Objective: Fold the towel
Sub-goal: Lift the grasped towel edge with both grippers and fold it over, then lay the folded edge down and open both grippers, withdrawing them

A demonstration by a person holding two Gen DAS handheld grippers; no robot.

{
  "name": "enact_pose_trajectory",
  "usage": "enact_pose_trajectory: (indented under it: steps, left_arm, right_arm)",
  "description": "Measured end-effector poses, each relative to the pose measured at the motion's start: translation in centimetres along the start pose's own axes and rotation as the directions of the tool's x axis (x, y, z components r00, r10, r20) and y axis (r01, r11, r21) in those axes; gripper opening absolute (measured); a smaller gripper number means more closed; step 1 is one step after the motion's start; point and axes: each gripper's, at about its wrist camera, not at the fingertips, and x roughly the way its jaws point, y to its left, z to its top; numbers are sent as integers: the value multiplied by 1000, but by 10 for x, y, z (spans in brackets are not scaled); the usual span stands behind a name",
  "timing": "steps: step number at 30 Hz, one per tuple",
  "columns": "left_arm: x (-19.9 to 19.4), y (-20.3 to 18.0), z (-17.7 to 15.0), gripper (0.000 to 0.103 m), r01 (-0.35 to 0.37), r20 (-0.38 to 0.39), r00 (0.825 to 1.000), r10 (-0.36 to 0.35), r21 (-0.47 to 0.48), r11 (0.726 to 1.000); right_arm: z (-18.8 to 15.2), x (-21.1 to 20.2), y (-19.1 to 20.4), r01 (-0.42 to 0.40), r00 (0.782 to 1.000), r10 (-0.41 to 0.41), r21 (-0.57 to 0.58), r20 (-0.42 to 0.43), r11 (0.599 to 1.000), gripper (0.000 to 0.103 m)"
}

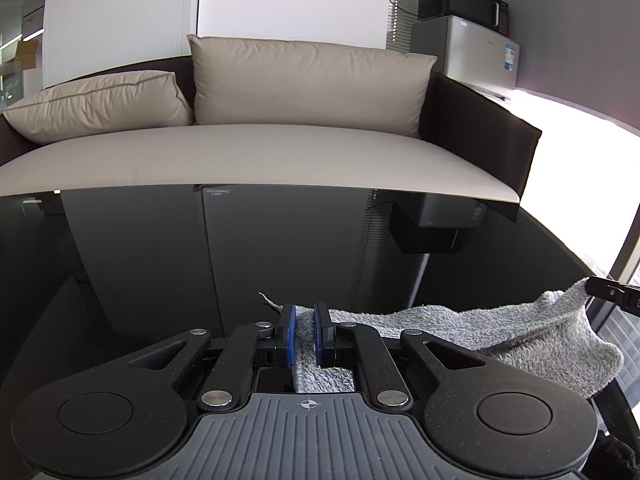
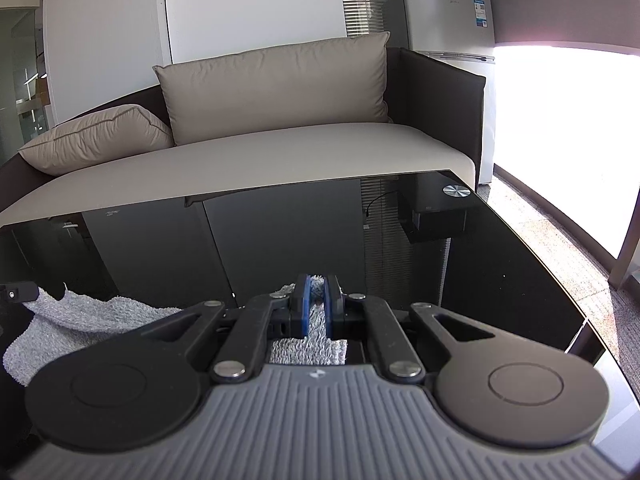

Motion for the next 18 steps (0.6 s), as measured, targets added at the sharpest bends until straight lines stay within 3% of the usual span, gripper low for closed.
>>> enact_pose_trajectory:
  steps: [14,18]
  left_arm:
    - [20,2,5,14,-15,-26,1000,15,3,1000]
    - [24,7,7,14,-33,-21,999,32,-8,999]
  right_arm:
    - [-3,16,-3,16,1000,-16,18,-26,1000,9]
    - [-3,18,-6,42,999,-42,11,-6,999,34]
